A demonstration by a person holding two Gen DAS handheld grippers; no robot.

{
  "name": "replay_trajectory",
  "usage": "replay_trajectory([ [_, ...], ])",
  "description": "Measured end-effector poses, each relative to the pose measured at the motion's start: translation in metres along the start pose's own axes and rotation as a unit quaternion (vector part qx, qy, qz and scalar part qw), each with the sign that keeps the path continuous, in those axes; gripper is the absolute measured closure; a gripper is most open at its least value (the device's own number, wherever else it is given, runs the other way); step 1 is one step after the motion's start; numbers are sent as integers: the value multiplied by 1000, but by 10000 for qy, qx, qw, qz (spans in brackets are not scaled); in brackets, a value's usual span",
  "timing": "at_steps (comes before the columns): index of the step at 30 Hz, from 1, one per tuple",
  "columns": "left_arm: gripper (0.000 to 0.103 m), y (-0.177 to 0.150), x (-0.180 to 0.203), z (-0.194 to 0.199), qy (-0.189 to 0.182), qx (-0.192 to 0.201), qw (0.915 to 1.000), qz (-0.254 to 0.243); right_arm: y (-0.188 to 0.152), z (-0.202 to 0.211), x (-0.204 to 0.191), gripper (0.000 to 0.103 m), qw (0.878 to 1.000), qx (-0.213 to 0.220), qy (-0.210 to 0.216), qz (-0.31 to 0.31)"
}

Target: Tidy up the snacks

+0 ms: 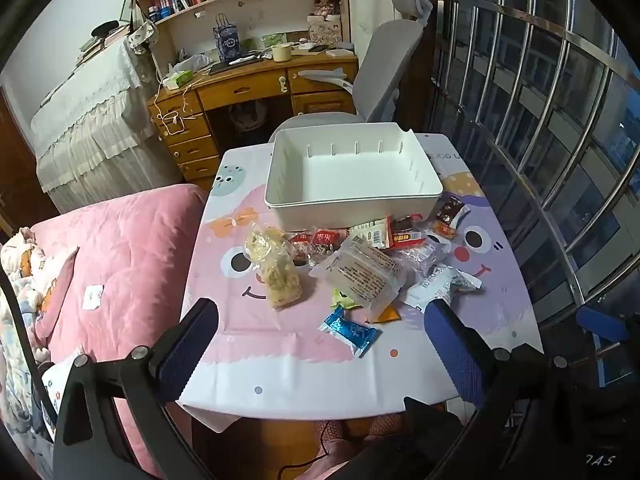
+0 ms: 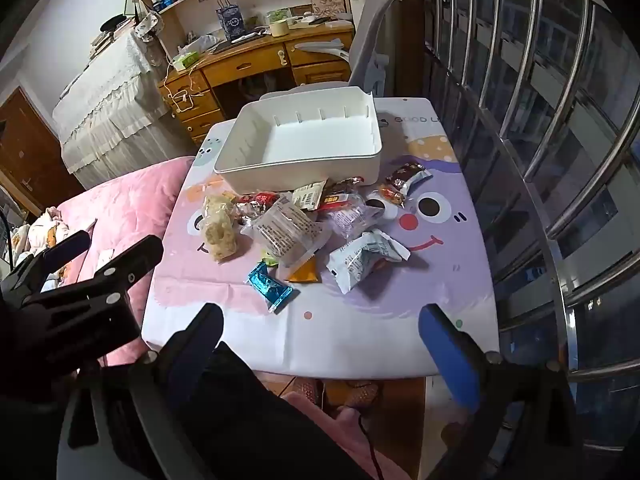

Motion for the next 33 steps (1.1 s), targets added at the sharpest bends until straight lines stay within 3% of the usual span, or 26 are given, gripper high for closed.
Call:
replay_trajectory([
  [33,1,2,0,5,36,93,9999,72,5,4,-1,0,10000,36,-59,42],
])
Point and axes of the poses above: each gripper's, at about its wrist camera, not at the fingertips, and z roughly against the way its jaws point, x to its right, y to its top, the point moved 7 cm from there along -z, roughly the way its jaws point, and after that the axes turned 14 degrees about -x, right-handed, at the moved point
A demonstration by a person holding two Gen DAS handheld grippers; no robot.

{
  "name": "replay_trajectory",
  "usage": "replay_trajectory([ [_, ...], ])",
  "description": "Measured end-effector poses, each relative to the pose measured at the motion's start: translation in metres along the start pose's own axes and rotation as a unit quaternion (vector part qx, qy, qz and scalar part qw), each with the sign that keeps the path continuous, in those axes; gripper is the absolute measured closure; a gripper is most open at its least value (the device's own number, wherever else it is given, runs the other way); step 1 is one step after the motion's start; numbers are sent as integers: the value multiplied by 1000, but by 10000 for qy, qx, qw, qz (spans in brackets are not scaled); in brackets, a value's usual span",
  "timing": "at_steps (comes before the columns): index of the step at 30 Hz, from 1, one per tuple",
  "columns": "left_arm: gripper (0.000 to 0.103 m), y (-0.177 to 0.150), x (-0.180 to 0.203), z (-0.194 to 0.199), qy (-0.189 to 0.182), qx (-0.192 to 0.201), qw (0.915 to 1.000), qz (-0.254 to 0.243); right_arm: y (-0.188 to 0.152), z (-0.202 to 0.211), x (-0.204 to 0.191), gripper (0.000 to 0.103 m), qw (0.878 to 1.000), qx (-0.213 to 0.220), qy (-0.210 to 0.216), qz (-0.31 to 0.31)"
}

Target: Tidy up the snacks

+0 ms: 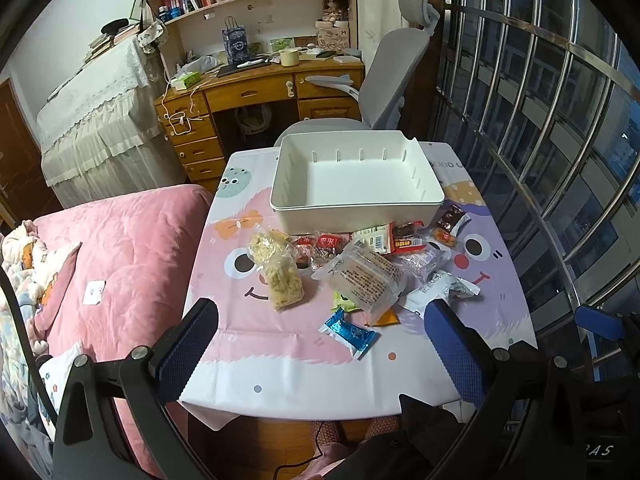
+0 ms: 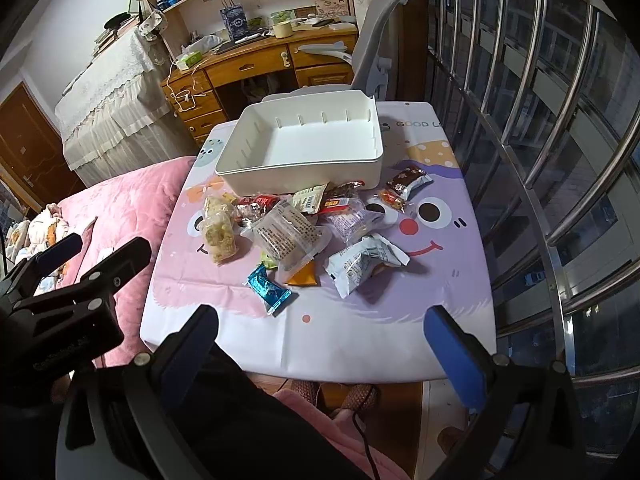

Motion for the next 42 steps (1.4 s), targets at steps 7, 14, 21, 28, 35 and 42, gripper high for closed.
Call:
replay_trajectory([
  [7,1,-9,5,10,40,-17,9999,91,-4,0,5,0,10000,-9,51,46],
  [14,1,-15,10,14,29,31,9998,180,-11,1,11,0,9998,22,146,119],
  [21,1,-25,21,18,18,83,9995,292,-15,4,21,0,9995,40,230,194],
  [28,1,-37,32,20,34,64,9991,419,-20,6,36,0,9992,51,323,228],
  [35,1,-45,31,22,225,15,9978,620,-23,9,53,0,9987,98,493,23],
  [42,1,-46,29,15,454,-189,9970,604,-22,4,67,0,9976,2,662,-215],
])
Point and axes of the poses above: each gripper's, at about its wrist camera, not at the fingertips, and z roughly against the way its jaws point, x to its right, y to its top, the point moved 7 cm from there along -z, roughly the way its jaws point, and after that the axes turned 14 degrees about -x, right-handed, at the moved point
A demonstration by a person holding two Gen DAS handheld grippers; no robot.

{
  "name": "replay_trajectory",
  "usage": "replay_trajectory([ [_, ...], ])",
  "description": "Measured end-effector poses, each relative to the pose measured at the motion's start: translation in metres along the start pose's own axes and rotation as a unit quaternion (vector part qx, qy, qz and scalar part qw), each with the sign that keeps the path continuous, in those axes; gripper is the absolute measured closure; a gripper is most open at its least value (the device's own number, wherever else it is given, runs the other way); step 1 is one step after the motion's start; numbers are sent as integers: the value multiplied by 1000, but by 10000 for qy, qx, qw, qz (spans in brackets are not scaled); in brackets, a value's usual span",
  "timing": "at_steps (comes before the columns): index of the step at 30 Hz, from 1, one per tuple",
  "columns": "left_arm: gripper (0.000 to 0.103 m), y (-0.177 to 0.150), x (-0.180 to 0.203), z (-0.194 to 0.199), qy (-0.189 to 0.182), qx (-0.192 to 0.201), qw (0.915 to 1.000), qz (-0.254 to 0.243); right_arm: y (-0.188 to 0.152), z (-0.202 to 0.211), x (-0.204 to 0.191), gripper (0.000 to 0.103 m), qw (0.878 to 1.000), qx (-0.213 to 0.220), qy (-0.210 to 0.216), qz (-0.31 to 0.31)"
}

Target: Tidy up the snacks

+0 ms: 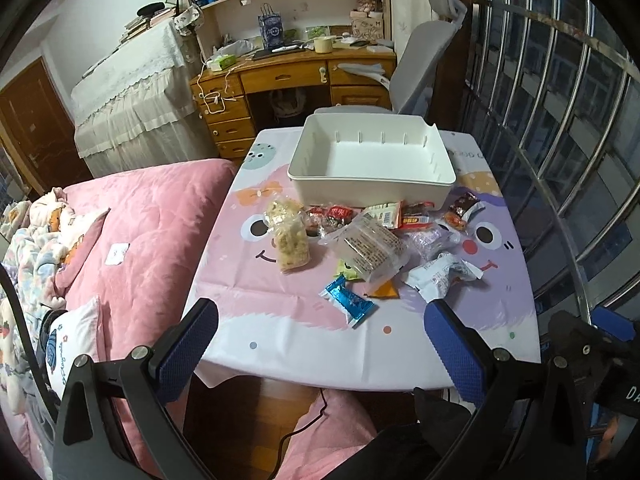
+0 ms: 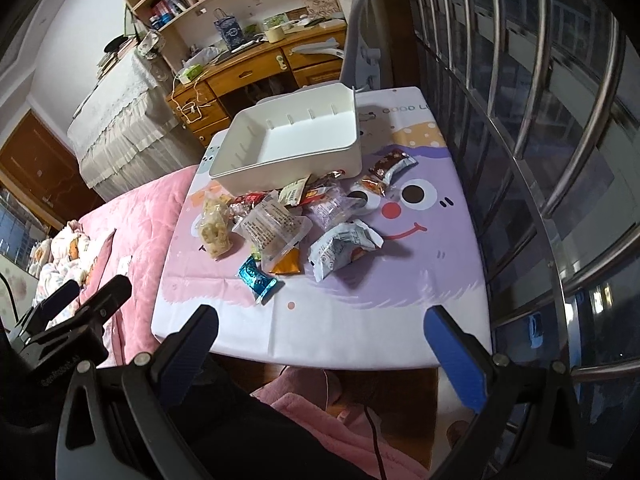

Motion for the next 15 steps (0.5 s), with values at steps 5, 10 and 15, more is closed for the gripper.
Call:
replay_trajectory([
  [5,1,2,-2,-8,-61,-152,9999,-1,2,-7,4,0,9999,-80,22,-91],
  [10,1,5,-5,-33,-308,-554,9979,102,6,-13,7,0,9997,-169,7,-161],
  [15,1,10,-2,-67,-609,-983,9931,181,13,-28,9,0,9991,-361,-92,-181],
])
Point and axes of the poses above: each gripper's, at about its wrist camera, not at the fingertips, and z roughly against the way its jaws point, x to its right, y to its top, the point moved 7 cm from there along -z, roughly the way its jaws point, and after that the axes turned 14 degrees about -x, right-handed, at the moved point
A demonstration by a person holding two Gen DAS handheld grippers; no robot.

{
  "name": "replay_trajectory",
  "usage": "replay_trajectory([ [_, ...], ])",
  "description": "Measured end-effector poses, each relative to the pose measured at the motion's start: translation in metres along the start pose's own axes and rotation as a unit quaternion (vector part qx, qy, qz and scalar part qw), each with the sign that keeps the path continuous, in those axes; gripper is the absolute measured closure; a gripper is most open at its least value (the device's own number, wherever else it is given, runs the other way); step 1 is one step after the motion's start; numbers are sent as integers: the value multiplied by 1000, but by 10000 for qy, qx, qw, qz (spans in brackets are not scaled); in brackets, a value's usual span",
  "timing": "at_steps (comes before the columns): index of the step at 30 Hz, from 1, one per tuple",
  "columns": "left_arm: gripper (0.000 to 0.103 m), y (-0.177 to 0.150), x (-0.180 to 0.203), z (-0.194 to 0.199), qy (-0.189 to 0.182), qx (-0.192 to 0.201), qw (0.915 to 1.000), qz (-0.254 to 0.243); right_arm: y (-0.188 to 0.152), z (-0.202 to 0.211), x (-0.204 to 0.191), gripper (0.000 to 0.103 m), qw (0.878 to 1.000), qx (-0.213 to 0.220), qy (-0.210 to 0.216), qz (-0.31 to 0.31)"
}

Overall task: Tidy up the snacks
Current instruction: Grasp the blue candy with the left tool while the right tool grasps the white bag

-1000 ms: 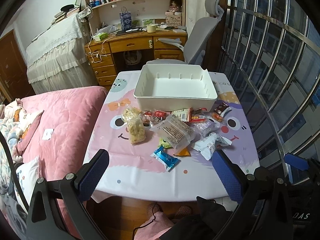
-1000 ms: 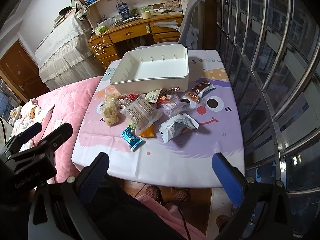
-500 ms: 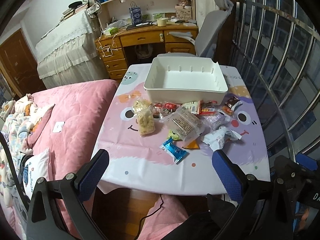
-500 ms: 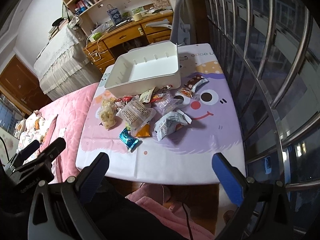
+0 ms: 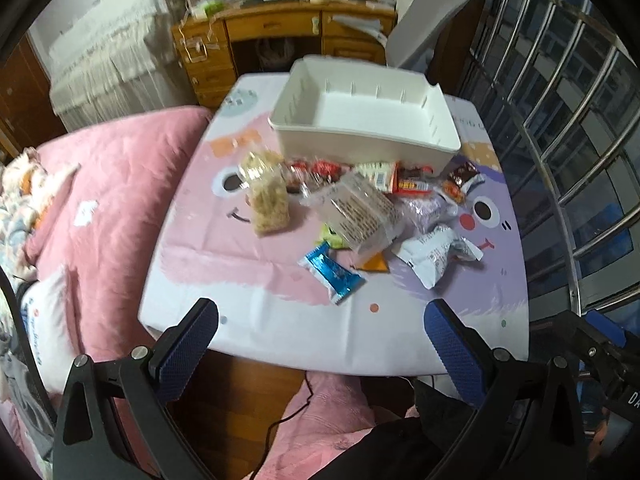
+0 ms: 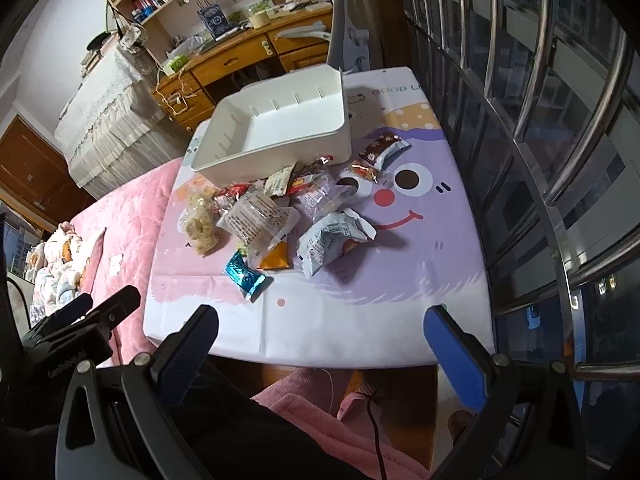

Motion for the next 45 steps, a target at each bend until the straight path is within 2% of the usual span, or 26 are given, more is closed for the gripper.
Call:
replay_trajectory([
  [5,1,15,-3,-41,-320,-477,9981,242,11,-19,1,0,9995,-146,-245,121],
  [9,1,24,-5,-79,-411,-954,9937,421,25,-33,-2,0,9985,-104,-415,338],
  [15,1,36,-10,-132,-595,-1697,9798,876,50,-57,-11,0,9946,118,-668,792],
  [20,1,40,-20,-172,-710,-2222,9626,1377,66,-86,-22,0,9842,373,-921,1463],
  [23,2,42,-28,-197,-739,-2567,9484,1709,70,-105,-26,2,9797,338,-1016,1696],
  [25,2,42,-32,-210,-743,-2734,9408,1861,73,-117,-27,6,9773,328,-1054,1811],
  [29,3,46,-37,-229,-762,-2969,9291,2070,79,-143,-31,7,9684,300,-1252,2135],
  [32,5,50,-38,-239,-851,-3087,9224,2158,83,-162,-29,11,9677,112,-1292,2162],
  [37,14,59,-39,-254,-942,-3229,9147,2240,83,-187,-26,21,9663,-173,-1319,2203],
  [41,23,66,-39,-275,-995,-3374,9078,2283,80,-197,-24,23,9645,-269,-1353,2251],
  [45,41,70,-38,-290,-1112,-3424,9025,2366,80,-199,-26,23,9616,-193,-1399,2355],
])
Point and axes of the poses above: each gripper's, at about its wrist camera, not at the fingertips, and z roughly against the way its jaws point, x to its right, y to its top, the point moved 7 cm from there along -z, roughly the way its jaws point, and after that the axes turned 14 degrees about -x, right-handed, at the moved point
